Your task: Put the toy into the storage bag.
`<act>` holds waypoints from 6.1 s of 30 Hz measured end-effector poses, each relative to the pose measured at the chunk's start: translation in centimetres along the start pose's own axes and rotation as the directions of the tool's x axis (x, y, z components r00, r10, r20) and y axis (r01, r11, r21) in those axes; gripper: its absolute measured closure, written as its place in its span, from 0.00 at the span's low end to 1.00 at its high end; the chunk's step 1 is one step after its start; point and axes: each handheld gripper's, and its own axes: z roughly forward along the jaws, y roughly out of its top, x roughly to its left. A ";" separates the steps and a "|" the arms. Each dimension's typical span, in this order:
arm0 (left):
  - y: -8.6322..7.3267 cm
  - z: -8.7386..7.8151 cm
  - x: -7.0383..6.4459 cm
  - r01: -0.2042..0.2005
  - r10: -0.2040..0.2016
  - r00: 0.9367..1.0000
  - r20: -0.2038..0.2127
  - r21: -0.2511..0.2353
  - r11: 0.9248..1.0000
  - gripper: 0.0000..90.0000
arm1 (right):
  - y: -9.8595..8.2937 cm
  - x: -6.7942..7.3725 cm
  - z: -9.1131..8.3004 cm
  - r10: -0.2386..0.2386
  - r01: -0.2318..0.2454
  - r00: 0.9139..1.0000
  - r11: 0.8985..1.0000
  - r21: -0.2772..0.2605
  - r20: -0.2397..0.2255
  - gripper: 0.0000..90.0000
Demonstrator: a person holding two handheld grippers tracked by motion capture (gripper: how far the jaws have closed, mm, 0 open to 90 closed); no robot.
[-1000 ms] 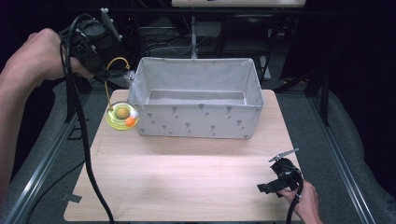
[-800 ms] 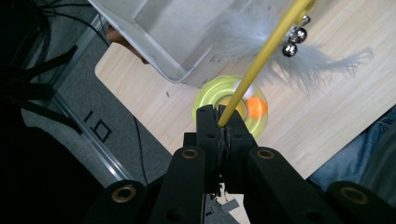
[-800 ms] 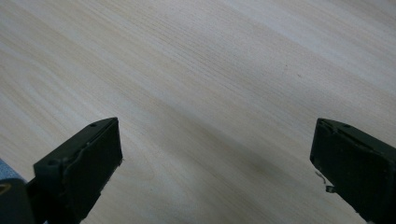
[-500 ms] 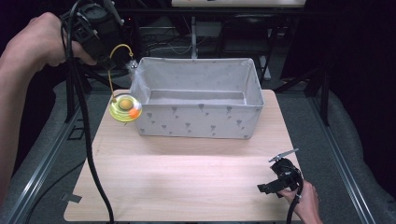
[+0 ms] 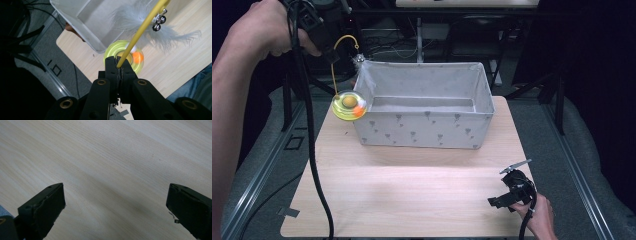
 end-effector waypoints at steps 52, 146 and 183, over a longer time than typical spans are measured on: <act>7.6 4.8 3.1 0.084 -0.084 0.996 -0.012 -0.001 0.996 0.98 | 0.0 0.1 -0.1 -0.005 0.005 1.000 1.000 0.000 -0.016 0.02; 4.1 16.9 3.8 0.150 -0.150 0.983 0.105 0.011 0.989 0.98 | 0.2 0.3 0.1 -0.018 0.018 0.999 1.000 -0.001 -0.038 0.02; 1.8 22.1 3.1 0.149 -0.154 0.986 0.071 0.071 0.986 0.98 | 0.2 0.5 -0.1 -0.024 0.024 0.999 1.000 -0.015 -0.040 0.01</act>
